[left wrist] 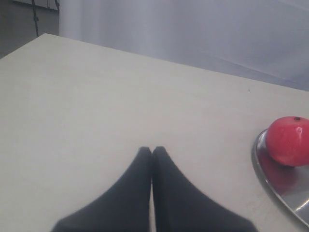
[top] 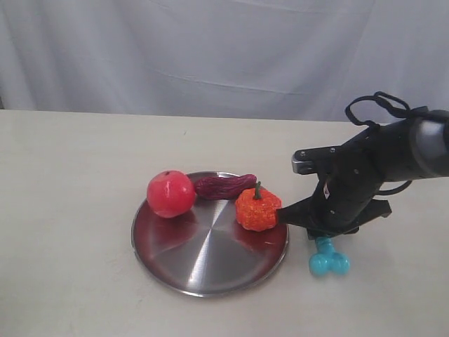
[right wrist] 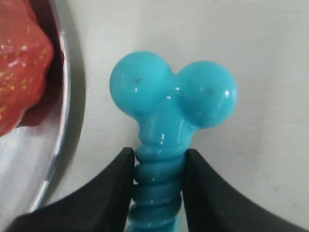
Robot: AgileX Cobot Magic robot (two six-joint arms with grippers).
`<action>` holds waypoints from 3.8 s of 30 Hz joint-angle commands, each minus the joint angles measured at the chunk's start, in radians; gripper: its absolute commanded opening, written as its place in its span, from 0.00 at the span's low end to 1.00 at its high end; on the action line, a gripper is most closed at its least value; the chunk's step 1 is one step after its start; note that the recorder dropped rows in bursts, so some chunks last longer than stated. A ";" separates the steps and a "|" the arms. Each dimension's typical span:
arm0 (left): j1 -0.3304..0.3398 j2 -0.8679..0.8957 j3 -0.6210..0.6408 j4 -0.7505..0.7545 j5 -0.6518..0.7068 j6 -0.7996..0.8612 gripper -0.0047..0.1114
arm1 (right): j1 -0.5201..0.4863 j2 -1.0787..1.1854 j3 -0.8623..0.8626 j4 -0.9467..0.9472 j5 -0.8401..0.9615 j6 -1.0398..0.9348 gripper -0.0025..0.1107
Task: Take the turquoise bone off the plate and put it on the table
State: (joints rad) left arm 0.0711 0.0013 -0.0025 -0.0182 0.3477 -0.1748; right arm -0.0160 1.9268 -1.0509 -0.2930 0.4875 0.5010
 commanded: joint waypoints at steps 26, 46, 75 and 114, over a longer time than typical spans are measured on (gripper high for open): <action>-0.005 -0.001 0.003 -0.003 -0.005 -0.002 0.04 | -0.005 -0.222 -0.006 -0.004 0.161 0.044 0.69; -0.005 -0.001 0.003 -0.003 -0.005 -0.002 0.04 | -0.002 -0.909 0.063 0.182 0.699 -0.101 0.02; -0.005 -0.001 0.003 -0.003 -0.005 -0.002 0.04 | 0.089 -1.404 0.441 0.323 0.156 -0.264 0.02; -0.005 -0.001 0.003 -0.003 -0.005 -0.002 0.04 | -0.180 -1.862 1.042 0.395 -0.377 -0.607 0.02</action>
State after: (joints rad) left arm 0.0711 0.0013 -0.0025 -0.0182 0.3477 -0.1748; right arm -0.1880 0.0832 -0.0394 0.0959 0.1387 -0.0811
